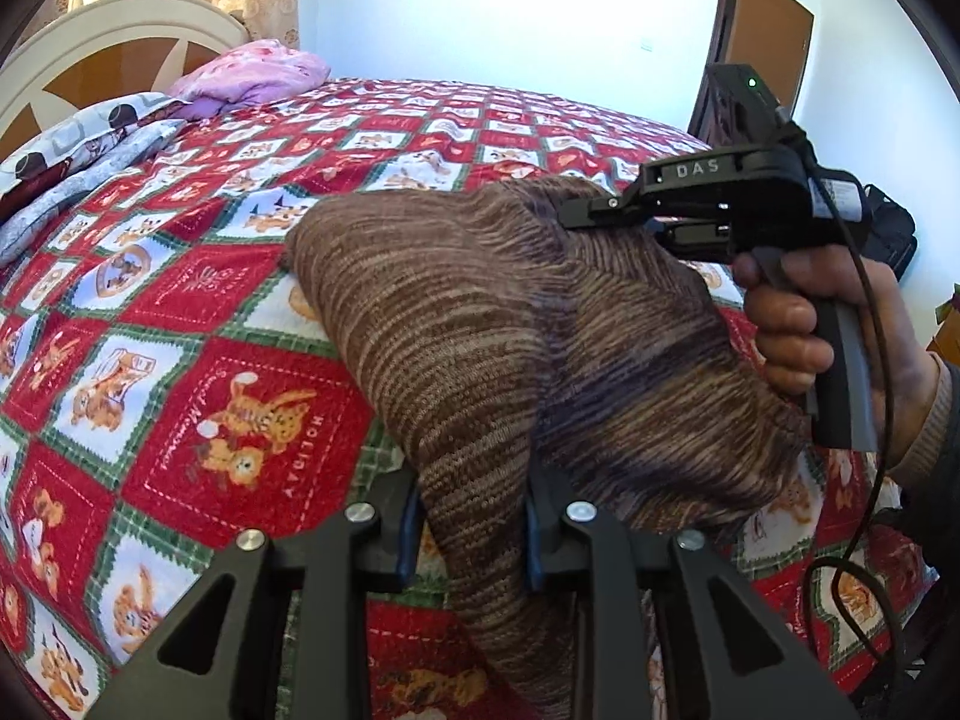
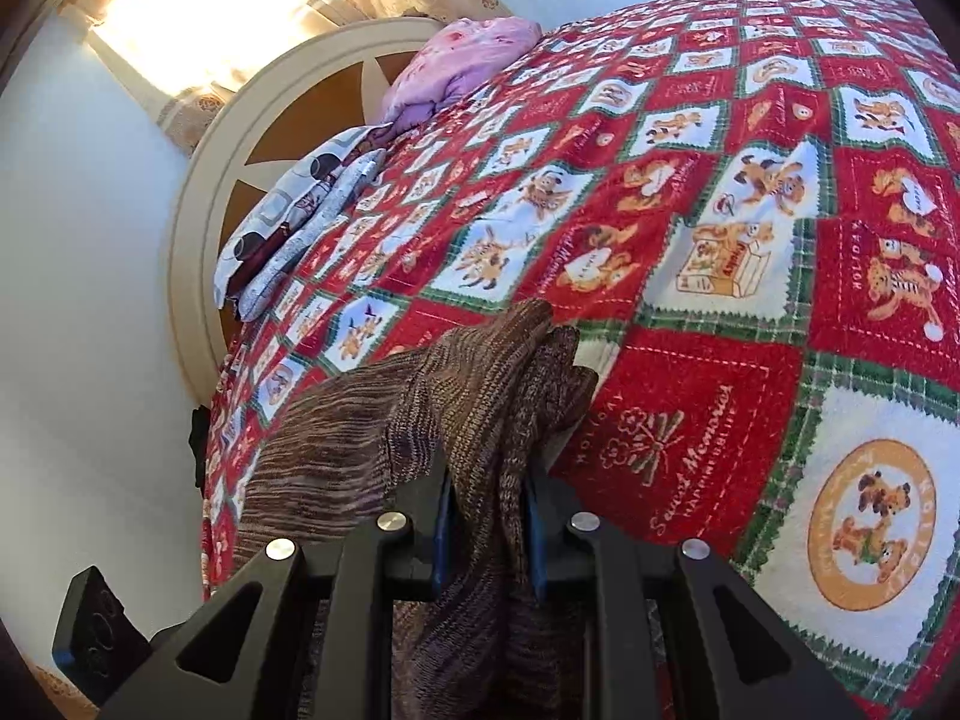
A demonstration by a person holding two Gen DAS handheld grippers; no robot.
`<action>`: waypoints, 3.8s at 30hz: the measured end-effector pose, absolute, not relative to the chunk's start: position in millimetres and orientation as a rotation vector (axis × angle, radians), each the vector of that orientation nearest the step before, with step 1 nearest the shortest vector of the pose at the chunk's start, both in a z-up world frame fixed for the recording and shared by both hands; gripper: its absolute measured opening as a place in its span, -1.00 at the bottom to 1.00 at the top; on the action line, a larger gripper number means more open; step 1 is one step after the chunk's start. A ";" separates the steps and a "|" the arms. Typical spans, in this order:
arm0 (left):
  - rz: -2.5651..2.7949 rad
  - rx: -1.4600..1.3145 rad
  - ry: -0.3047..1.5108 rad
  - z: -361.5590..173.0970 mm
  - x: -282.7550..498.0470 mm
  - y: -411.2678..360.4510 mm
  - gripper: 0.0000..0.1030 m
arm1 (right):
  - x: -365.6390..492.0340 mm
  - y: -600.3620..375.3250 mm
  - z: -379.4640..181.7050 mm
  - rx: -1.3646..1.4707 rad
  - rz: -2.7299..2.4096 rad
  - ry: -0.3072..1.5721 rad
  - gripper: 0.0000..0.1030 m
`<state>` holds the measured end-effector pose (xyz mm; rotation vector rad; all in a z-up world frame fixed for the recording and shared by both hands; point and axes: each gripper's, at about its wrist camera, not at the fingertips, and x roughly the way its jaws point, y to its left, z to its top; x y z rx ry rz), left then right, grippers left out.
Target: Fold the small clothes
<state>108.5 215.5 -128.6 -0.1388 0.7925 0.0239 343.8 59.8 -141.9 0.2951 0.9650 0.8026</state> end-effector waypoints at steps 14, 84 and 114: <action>0.077 -0.086 0.617 -72.5 73.5 217.2 0.42 | 278.8 16.5 -94.1 0.239 0.845 0.806 -0.19; 0.175 -0.037 0.514 -32.6 15.0 172.8 0.89 | 74.6 -27.0 -35.5 -0.117 0.541 0.491 0.16; 0.175 -0.021 0.522 -33.1 16.0 169.5 1.00 | 64.7 -26.0 -26.0 -0.115 0.521 0.437 0.16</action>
